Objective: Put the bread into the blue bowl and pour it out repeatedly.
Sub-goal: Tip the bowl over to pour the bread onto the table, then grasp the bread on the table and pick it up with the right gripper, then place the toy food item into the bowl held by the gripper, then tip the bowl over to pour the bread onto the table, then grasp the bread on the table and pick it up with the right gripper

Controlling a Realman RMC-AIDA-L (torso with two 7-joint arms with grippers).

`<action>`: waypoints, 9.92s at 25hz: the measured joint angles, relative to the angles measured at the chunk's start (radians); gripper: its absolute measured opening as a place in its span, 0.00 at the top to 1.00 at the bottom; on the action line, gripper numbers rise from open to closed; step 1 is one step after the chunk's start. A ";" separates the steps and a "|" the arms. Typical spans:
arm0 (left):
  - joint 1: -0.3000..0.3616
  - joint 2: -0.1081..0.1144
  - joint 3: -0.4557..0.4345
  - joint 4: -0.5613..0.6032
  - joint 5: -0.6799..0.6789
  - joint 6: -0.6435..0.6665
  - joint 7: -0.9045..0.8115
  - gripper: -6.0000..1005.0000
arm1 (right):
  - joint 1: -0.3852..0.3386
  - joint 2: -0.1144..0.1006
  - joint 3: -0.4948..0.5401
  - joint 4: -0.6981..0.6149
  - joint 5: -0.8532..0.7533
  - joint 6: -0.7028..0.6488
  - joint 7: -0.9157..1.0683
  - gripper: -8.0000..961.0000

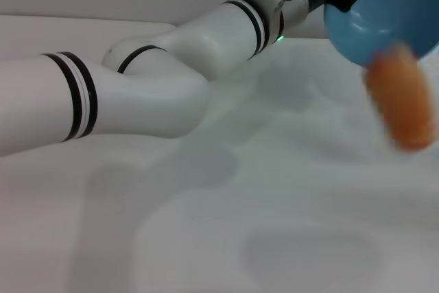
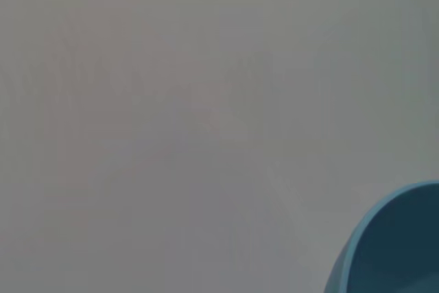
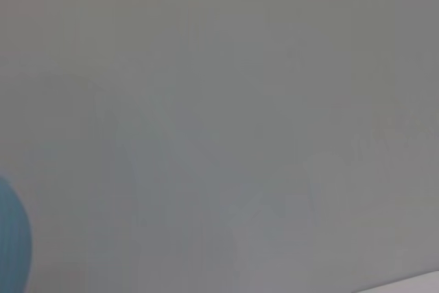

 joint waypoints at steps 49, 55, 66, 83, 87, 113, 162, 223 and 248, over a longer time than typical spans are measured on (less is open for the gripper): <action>-0.007 0.006 -0.349 -0.061 -0.026 0.419 -0.043 0.99 | 0.132 -0.021 -0.266 -0.204 -0.850 -0.242 1.004 0.22; -0.009 0.004 -0.349 -0.063 -0.028 0.411 -0.043 0.99 | 0.162 -0.012 -0.292 -0.169 -0.852 -0.221 0.997 0.22; -0.003 0.003 -0.349 -0.063 -0.029 0.402 -0.047 0.99 | 0.192 -0.017 -0.367 -0.100 -0.852 -0.174 1.006 0.22; 0.006 0.001 -0.349 -0.063 -0.029 0.399 -0.053 0.99 | 0.213 -0.003 -0.373 -0.123 -0.824 -0.226 0.883 0.47; 0.010 0.001 -0.349 -0.063 -0.029 0.396 -0.054 0.99 | 0.216 -0.003 -0.377 -0.163 -0.762 -0.272 0.849 0.50; 0.019 0.009 -0.368 0.002 -0.044 0.798 -0.050 0.99 | 0.329 -0.005 -0.375 -0.316 -0.306 -0.176 0.667 0.73; -0.051 0.000 -0.136 -0.002 -0.027 0.209 0.070 0.99 | -0.038 0.000 -0.119 -0.136 -0.050 0.006 0.401 0.42; -0.009 0.000 -0.217 -0.025 -0.055 0.321 0.020 0.99 | 0.220 -0.026 -0.433 -0.022 -0.761 -0.115 1.062 0.42; 0.015 0.000 -0.215 -0.026 -0.055 0.320 0.020 0.99 | 0.234 0.000 -0.431 -0.032 -0.628 -0.178 0.881 0.61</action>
